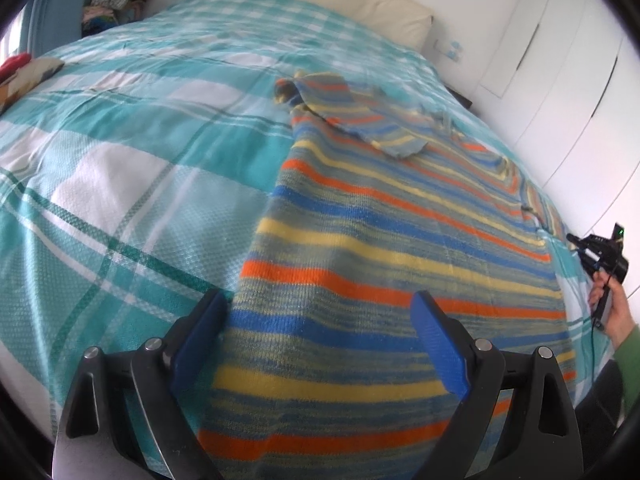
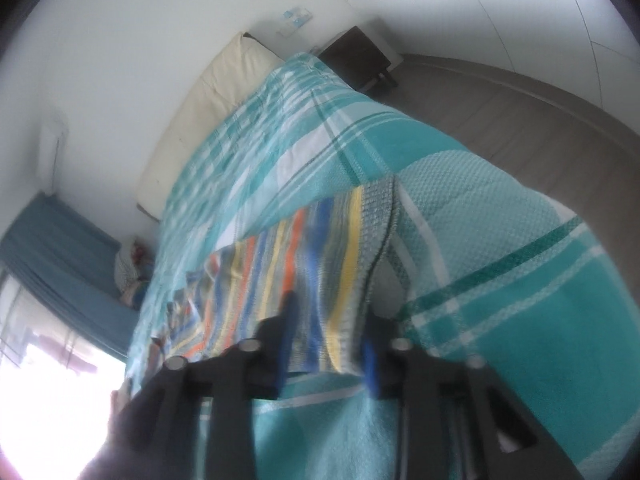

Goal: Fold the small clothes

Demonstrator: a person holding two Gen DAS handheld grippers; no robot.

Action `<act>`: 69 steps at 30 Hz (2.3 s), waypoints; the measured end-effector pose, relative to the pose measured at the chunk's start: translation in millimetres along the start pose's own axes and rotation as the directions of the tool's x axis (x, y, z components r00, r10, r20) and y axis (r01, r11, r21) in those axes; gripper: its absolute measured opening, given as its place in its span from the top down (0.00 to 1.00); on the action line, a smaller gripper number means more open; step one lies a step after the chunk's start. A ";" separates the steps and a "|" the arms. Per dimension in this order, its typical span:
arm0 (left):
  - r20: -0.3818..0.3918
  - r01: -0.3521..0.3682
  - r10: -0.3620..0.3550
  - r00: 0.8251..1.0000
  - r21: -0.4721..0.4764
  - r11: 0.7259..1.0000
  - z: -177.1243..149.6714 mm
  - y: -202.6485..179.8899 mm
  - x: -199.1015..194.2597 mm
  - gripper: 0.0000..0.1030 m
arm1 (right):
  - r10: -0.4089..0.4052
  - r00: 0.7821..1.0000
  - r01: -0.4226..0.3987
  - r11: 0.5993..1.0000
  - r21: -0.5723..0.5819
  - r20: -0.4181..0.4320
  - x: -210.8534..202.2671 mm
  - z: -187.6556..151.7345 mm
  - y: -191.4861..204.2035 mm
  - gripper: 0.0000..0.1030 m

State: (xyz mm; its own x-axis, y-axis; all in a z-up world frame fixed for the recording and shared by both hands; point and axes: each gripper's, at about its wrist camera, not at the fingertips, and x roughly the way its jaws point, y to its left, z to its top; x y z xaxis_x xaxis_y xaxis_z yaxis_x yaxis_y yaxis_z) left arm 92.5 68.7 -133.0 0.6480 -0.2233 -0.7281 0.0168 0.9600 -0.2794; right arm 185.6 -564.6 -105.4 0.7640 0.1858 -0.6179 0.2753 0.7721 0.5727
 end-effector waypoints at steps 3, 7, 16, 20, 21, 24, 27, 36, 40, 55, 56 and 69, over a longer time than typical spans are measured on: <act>0.001 -0.026 0.026 1.000 0.038 0.999 -2.0 -4.7 1.4 0.09 | -0.094 0.993 0.094 0.996 0.008 0.077 -22.7 -1.4 -1.4 0.97; 0.001 -0.043 0.043 0.999 0.051 0.998 -3.1 -6.3 3.9 0.08 | -0.145 0.989 0.143 0.983 0.113 0.011 -11.5 -11.7 -27.2 0.98; 0.000 -0.064 0.065 0.998 0.084 0.994 -5.4 -9.2 5.6 0.07 | -0.167 0.986 0.164 0.983 0.085 0.027 -12.4 -12.5 -22.4 0.98; -0.001 -0.076 0.077 0.997 0.089 0.993 -5.4 -11.3 6.3 0.06 | -0.185 0.982 0.182 0.981 0.068 0.038 -19.6 -15.9 -21.1 0.97; -0.004 -0.074 0.074 0.997 0.084 0.994 -4.9 -10.9 6.0 0.06 | -0.186 0.981 0.183 0.981 0.069 0.047 -22.4 -15.7 -22.0 0.96; -0.010 -0.052 0.053 0.999 0.056 0.997 -2.5 -7.6 3.5 0.06 | -0.258 0.963 0.254 0.966 0.049 0.081 -35.4 -14.5 -19.8 0.88; -0.011 -0.013 0.013 1.000 0.029 1.000 -0.7 -5.0 -1.3 0.06 | -0.314 0.939 0.310 0.949 0.050 0.140 -59.0 -15.9 -16.2 0.73; 0.099 0.022 -0.030 0.995 0.083 0.996 1.4 -20.9 -26.7 0.06 | -0.256 0.905 0.327 0.930 -0.167 0.341 -141.7 -65.7 64.5 0.43; 0.117 0.004 -0.024 0.993 0.173 0.985 -3.9 -36.4 -28.9 0.06 | -0.119 0.934 0.232 0.919 -0.320 0.336 -142.6 -114.6 107.9 0.29; 0.070 0.015 -0.028 0.997 0.187 0.982 -11.8 -40.1 -30.7 0.06 | 0.037 0.987 0.071 0.764 -0.641 0.154 -86.1 -193.6 159.5 0.27; 0.053 0.028 -0.037 0.998 0.173 0.985 -10.2 -38.3 -33.2 0.06 | 0.039 0.987 0.071 0.771 -0.633 0.158 -87.5 -192.8 159.7 0.27; -0.072 0.100 -0.082 0.994 0.295 0.950 120.3 -57.2 -96.4 0.03 | -0.002 0.997 0.053 0.772 -0.633 0.081 -69.2 -195.5 161.6 0.26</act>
State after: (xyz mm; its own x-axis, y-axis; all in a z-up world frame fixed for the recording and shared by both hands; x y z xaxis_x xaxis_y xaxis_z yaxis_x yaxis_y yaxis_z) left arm 120.6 55.6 28.5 0.5876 -0.3131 -0.7461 0.3051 0.9398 -0.1540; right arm 63.2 -333.9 -75.4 0.8083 0.1349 -0.5732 -0.1166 0.9908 0.0687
